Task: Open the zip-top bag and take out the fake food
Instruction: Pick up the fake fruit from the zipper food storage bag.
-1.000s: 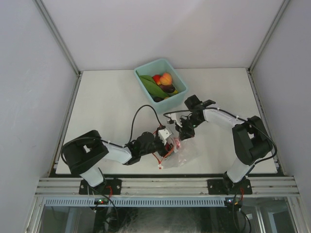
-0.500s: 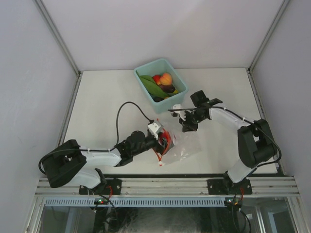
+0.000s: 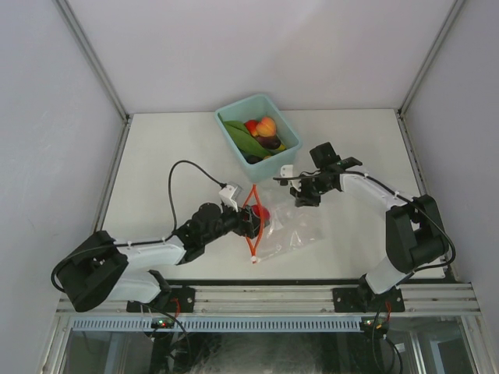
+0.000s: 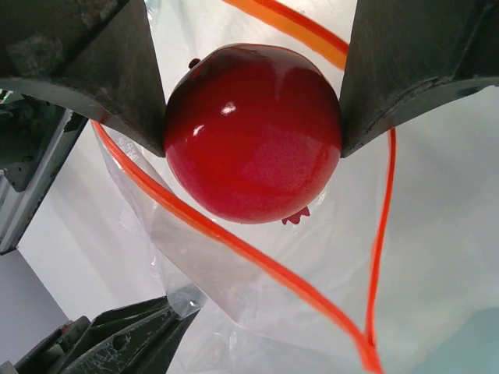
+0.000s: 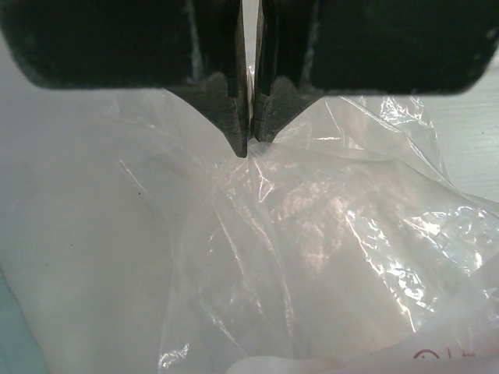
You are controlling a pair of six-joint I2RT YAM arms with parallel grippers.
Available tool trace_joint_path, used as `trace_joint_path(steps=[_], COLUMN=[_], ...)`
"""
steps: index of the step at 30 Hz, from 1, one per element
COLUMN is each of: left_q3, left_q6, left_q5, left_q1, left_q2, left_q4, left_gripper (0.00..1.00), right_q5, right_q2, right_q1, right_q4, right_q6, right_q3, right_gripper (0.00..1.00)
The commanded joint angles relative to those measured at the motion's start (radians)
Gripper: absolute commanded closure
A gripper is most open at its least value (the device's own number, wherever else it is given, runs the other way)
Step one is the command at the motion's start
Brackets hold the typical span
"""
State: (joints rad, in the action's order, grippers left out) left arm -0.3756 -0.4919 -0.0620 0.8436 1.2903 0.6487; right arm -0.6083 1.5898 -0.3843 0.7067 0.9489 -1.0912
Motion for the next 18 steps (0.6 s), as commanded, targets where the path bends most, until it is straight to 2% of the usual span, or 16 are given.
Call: trace_joint_path(steps=[1,12,15,18], left_q3=[0.02,0.037,0.043,0.045], left_q6=[-0.072,-0.118,-0.137,-0.155], left_q5=[-0.035,-0.045,-0.056,-0.072], left_q1=[-0.021,-0.065,-0.081,-0.096], left_q2=[-0.056,-0.139,-0.161,-0.184], left_q4=[-0.015,-0.086,-0.095,-0.11], left_gripper=[0.68,0.68,0.68,0.68], right_q5=[0.005,0.013,0.011,0.002], right_q2=[-0.023,-0.022,-0.031,-0.042], right_q1=[0.011,0.022,0.028,0.034], right_q4=[-0.028,-0.039,-0.036,-0.037], right_q6=[0.031,0.031,0.03,0.028], right_q3=[0.005,0.005,0.005,0.005], right_gripper=[0.97,0.9,0.82,0.7])
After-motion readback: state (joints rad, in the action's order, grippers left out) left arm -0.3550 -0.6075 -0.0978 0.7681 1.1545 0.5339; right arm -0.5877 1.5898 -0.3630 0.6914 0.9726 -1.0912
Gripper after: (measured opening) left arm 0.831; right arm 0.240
